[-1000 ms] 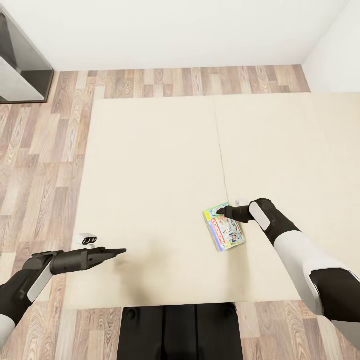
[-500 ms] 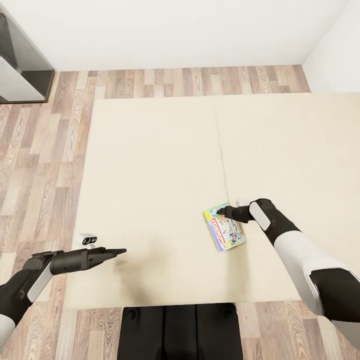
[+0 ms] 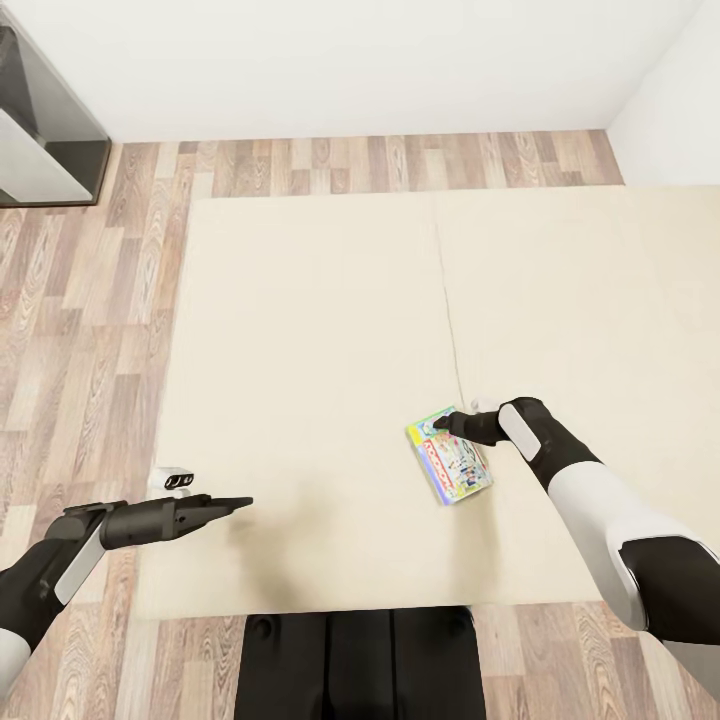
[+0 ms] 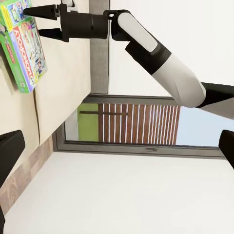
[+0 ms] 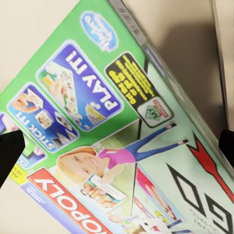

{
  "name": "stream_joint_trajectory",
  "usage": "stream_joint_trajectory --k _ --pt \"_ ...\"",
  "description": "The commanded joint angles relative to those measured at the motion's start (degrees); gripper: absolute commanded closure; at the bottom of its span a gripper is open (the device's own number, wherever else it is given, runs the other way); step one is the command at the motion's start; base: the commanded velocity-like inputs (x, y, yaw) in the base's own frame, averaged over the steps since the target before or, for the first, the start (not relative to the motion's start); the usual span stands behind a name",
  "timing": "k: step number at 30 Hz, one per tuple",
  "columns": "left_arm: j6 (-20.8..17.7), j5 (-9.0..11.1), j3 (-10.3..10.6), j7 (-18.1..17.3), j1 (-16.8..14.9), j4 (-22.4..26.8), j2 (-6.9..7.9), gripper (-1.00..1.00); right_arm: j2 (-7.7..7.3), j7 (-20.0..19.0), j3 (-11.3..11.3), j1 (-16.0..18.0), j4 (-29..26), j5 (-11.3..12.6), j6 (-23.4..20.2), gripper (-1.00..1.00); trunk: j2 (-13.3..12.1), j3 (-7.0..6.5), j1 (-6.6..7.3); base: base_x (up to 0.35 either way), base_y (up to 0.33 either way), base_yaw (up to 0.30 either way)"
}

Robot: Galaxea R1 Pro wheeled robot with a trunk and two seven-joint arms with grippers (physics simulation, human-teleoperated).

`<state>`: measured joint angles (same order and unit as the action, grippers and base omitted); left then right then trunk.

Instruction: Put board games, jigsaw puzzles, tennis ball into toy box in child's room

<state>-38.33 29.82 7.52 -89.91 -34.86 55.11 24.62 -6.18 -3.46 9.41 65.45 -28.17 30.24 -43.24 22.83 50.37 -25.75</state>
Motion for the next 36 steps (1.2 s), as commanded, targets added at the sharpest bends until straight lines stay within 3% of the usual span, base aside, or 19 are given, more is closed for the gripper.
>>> stream_joint_trajectory --k 1,36 --pt "-0.6 0.3 0.3 -0.1 0.0 0.0 0.08 -1.00 -0.06 -0.4 0.3 0.0 0.0 -0.4 -0.2 -1.00 0.1 0.06 -0.03 0.000 0.004 0.000" --pt "-0.6 0.3 0.2 -0.1 0.0 0.0 0.08 -1.00 -0.06 -0.4 0.2 0.0 0.0 -0.4 -0.2 -1.00 0.1 0.06 -0.03 -0.008 0.073 0.000"
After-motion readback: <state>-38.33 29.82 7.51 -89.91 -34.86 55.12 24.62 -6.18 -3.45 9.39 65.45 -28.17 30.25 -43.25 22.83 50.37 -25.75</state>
